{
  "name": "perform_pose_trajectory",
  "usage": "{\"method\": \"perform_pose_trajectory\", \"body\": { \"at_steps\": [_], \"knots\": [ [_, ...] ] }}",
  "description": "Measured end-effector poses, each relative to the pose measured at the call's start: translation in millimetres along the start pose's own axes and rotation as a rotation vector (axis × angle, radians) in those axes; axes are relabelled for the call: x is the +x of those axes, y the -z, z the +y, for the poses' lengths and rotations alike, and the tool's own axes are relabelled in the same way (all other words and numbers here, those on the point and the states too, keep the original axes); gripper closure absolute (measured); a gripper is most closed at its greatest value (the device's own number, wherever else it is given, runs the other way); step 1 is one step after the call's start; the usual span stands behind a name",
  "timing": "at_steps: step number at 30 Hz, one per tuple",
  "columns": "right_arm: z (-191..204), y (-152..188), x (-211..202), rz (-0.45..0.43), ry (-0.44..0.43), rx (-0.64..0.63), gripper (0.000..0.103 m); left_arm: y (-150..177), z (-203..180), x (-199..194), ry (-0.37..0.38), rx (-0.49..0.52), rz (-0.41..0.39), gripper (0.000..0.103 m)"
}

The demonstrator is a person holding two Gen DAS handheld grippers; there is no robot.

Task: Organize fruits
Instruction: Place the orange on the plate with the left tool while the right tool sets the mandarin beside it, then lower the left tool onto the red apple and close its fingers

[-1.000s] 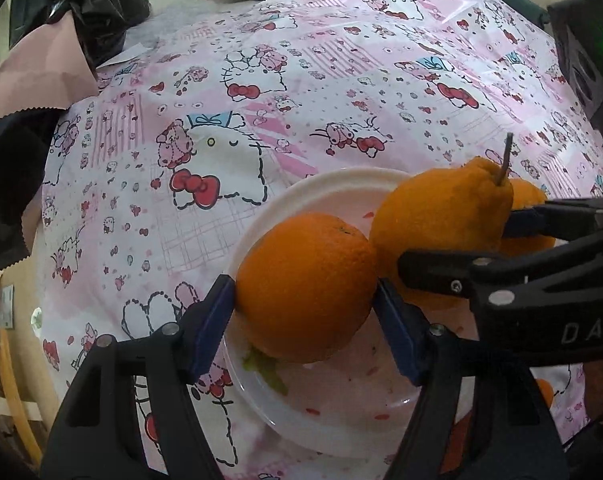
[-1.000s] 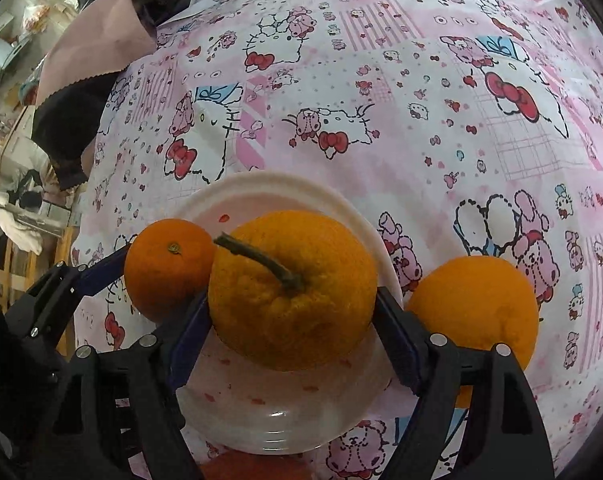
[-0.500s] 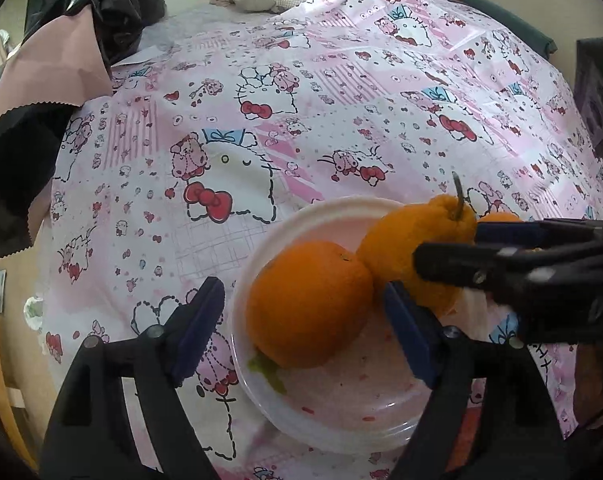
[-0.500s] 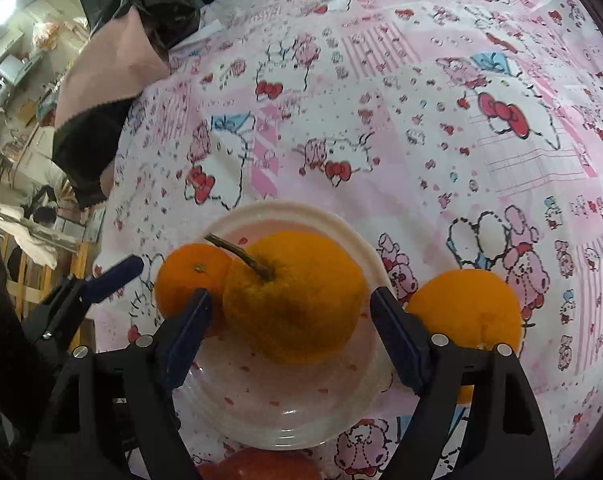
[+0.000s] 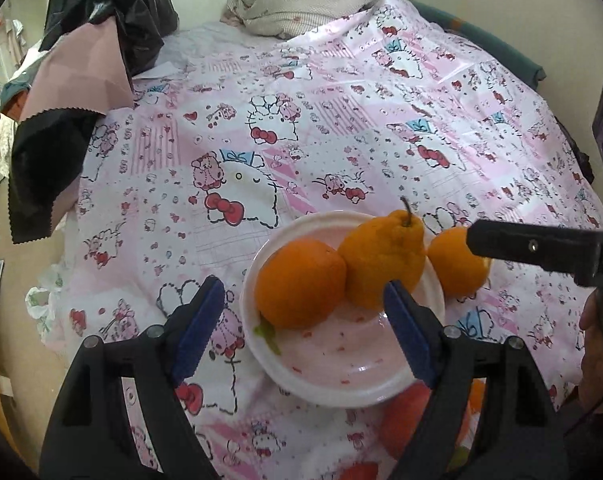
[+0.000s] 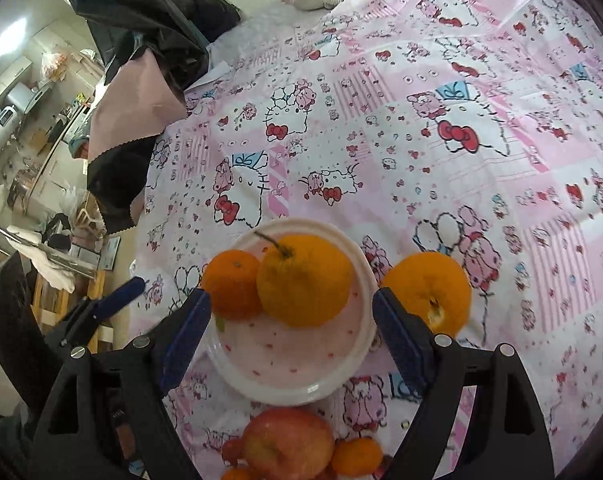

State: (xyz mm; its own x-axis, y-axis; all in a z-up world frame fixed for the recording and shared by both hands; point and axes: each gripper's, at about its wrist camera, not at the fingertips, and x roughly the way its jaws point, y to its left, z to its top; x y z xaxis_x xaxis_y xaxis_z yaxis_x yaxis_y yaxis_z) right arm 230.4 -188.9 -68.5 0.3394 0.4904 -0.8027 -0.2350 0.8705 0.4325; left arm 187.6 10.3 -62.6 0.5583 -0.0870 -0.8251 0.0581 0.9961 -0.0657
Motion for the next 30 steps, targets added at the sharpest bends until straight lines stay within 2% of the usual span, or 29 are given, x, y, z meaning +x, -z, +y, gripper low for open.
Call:
{"method": "perform_pose_trajectory", "body": {
  "at_steps": [2, 5, 10, 14, 23, 30],
  "knots": [
    [0.0, 7.4, -10.2, -0.011, 0.005, 0.002, 0.018, 2.5, 0.9, -9.2, -0.001, -0.016, -0.008, 0.024],
    [-0.6, 21.0, -25.9, -0.04, 0.028, 0.014, 0.018, 6.0, 3.8, -33.2, -0.003, -0.067, -0.074, 0.024],
    [-10.1, 46.1, -45.8, -0.055, 0.026, 0.086, 0.018, 13.2, 2.7, -60.2, 0.005, -0.1, -0.135, 0.024],
    [-16.8, 60.0, -64.8, -0.086, 0.018, 0.13, 0.018, 21.8, -1.7, -68.6, 0.009, -0.1, -0.133, 0.019],
    [-29.1, 85.5, -91.2, -0.125, 0.01, 0.217, 0.017, 49.2, -9.0, -79.7, -0.011, -0.124, -0.112, 0.018],
    [-29.7, 97.2, -100.0, -0.145, 0.058, 0.178, 0.017, 71.1, -19.7, -81.8, -0.026, -0.119, -0.062, 0.018]
  ]
}}
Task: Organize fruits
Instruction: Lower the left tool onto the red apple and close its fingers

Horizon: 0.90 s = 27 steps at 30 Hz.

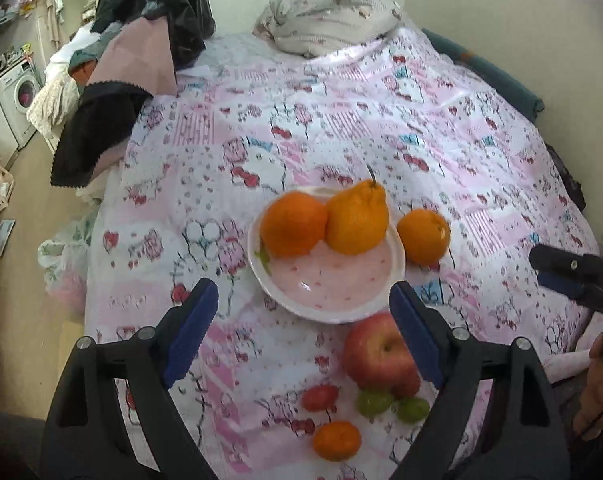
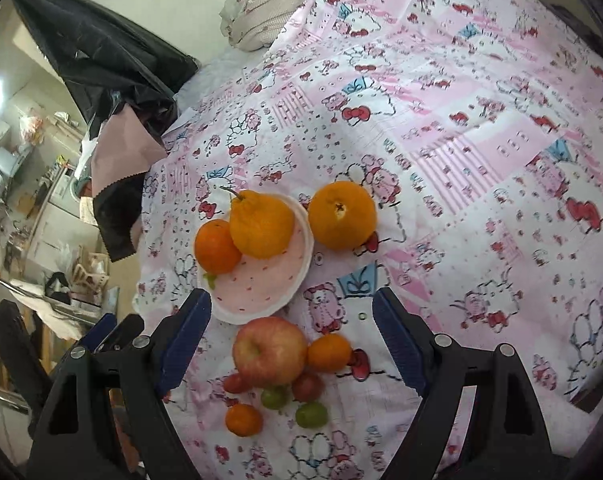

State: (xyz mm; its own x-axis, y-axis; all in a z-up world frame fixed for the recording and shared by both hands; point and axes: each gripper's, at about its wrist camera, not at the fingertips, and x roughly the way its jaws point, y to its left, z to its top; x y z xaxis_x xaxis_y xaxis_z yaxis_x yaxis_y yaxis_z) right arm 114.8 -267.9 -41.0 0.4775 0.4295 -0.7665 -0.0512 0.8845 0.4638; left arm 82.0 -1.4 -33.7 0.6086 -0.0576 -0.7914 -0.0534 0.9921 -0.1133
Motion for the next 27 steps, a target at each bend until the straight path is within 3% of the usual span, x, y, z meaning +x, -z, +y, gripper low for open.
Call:
{"method": "perform_pose_trajectory", "body": {
  "at_steps": [7, 16, 22, 27],
  "knots": [
    [-16.7, 8.7, -0.7, 0.05, -0.012, 0.039, 0.017, 14.8, -29.3, 18.3, 0.014, 0.01, 0.131, 0.018],
    [-37.5, 2.3, 3.0, 0.067, -0.045, 0.169, 0.017, 32.7, -52.3, 77.4, 0.05, -0.137, 0.356, 0.018],
    [-50.8, 2.2, 14.0, 0.128, -0.083, 0.26, 0.017, 36.0, -46.8, 96.5, 0.025, -0.239, 0.417, 0.018],
    [-60.2, -3.8, 15.8, 0.116, -0.062, 0.32, 0.014, 44.4, -50.2, 109.2, 0.022, -0.268, 0.466, 0.018]
  ]
}}
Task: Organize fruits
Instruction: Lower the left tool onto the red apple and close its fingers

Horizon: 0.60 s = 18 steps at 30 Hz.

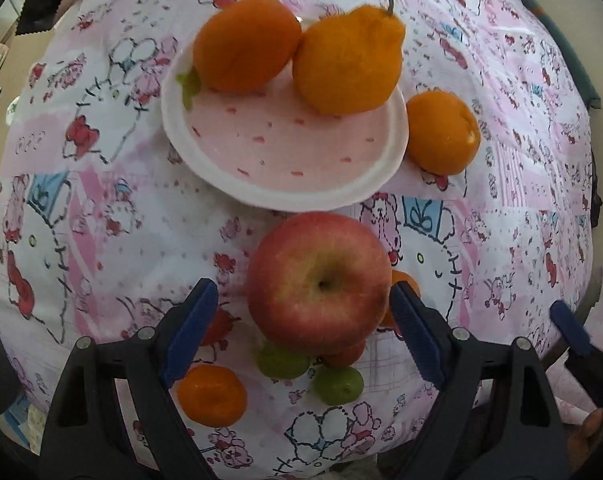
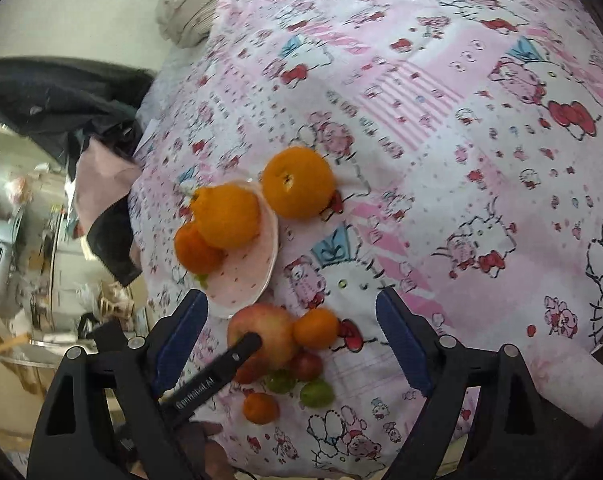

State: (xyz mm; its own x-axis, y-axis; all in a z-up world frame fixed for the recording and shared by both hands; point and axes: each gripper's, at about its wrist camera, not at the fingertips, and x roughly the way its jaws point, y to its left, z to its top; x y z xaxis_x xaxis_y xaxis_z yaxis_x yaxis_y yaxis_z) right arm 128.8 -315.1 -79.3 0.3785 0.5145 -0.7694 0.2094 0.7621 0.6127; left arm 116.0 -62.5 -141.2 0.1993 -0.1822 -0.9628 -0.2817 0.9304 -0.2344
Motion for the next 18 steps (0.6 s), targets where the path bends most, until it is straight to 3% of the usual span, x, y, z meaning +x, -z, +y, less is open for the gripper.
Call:
{"method": "perform_pose_trajectory", "body": {
  "at_steps": [8, 18],
  "knots": [
    [3.0, -6.0, 4.8, 0.011, -0.012, -0.007, 0.014, -1.5, -13.1, 25.0, -0.035, 0.045, 0.049, 0.018],
    [-0.5, -8.5, 9.6, 0.012, 0.016, -0.001, 0.014, 3.1, -6.9, 8.6, 0.024, 0.097, 0.039, 0.023]
  ]
}}
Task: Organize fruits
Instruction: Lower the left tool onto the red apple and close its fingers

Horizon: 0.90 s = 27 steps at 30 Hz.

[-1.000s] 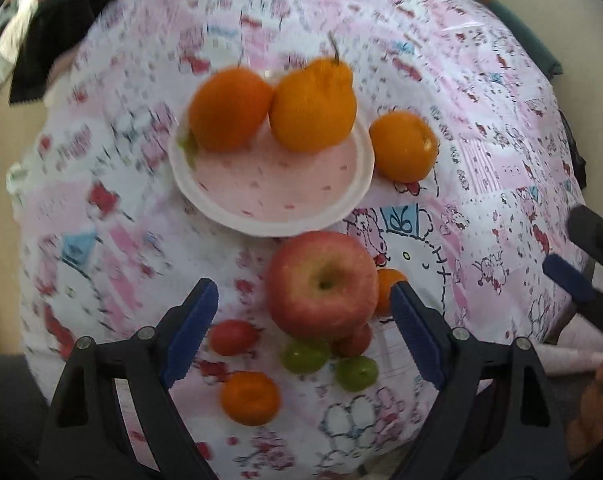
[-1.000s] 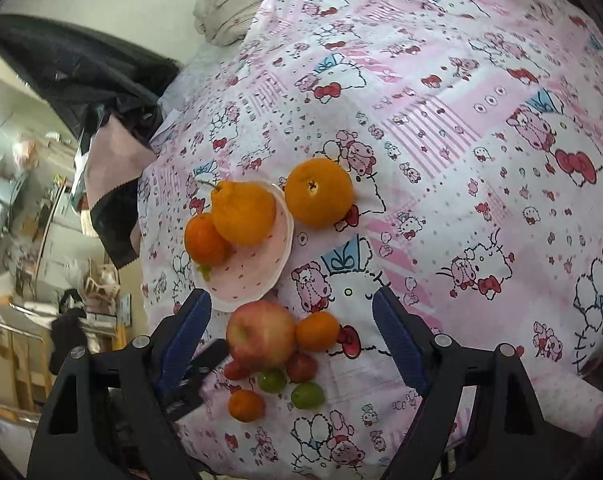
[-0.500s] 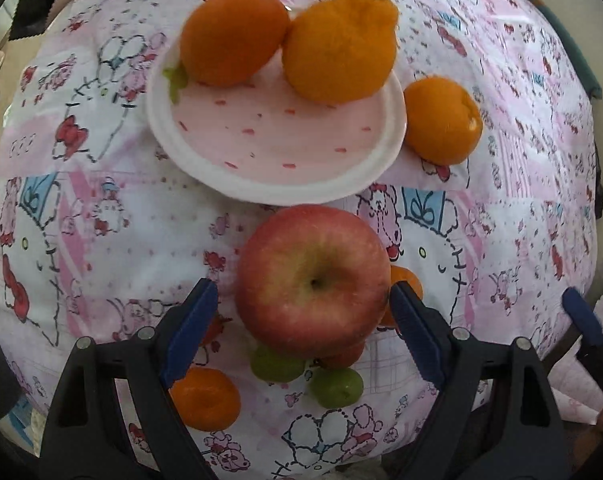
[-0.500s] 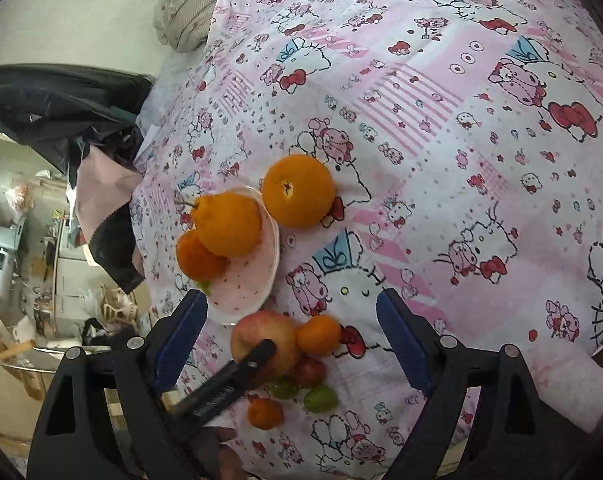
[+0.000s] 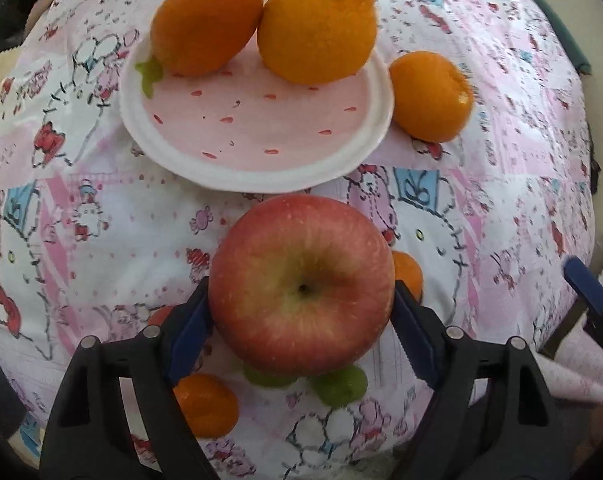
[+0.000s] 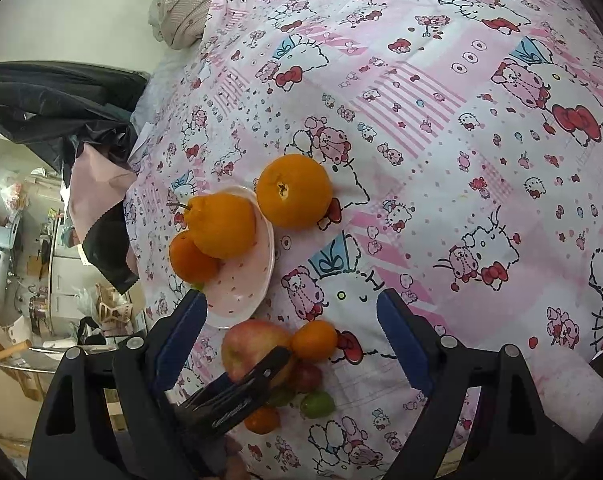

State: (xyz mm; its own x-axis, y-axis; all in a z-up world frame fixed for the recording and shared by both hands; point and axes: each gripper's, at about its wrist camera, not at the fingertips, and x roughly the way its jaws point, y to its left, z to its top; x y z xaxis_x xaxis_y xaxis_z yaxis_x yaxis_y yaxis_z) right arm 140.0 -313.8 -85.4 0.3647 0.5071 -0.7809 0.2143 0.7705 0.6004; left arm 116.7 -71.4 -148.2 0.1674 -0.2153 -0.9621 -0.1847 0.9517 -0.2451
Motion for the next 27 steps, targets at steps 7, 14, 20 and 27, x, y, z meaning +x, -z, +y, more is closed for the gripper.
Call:
{"method": "perform_pose_trajectory", "body": {
  "at_steps": [7, 14, 20, 27],
  "knots": [
    [-2.5, -12.7, 5.9, -0.004, 0.038, 0.007, 0.014, 1.4, -0.2, -69.6, 0.002, 0.17, -0.084, 0.022],
    [-1.0, -43.5, 36.4, 0.036, 0.038, 0.057, 0.014, -21.9, 29.9, -98.9, -0.08, 0.238, -0.17, 0.022],
    [11.8, -66.5, 87.5, 0.085, 0.076, 0.027, 0.014, -35.9, 54.9, -87.3, -0.063, 0.189, -0.171, 0.022],
    [10.0, -81.2, 133.5, 0.117, 0.112, 0.053, 0.014, -46.8, 59.8, -78.4, -0.066, 0.173, -0.186, 0.022]
  ]
}}
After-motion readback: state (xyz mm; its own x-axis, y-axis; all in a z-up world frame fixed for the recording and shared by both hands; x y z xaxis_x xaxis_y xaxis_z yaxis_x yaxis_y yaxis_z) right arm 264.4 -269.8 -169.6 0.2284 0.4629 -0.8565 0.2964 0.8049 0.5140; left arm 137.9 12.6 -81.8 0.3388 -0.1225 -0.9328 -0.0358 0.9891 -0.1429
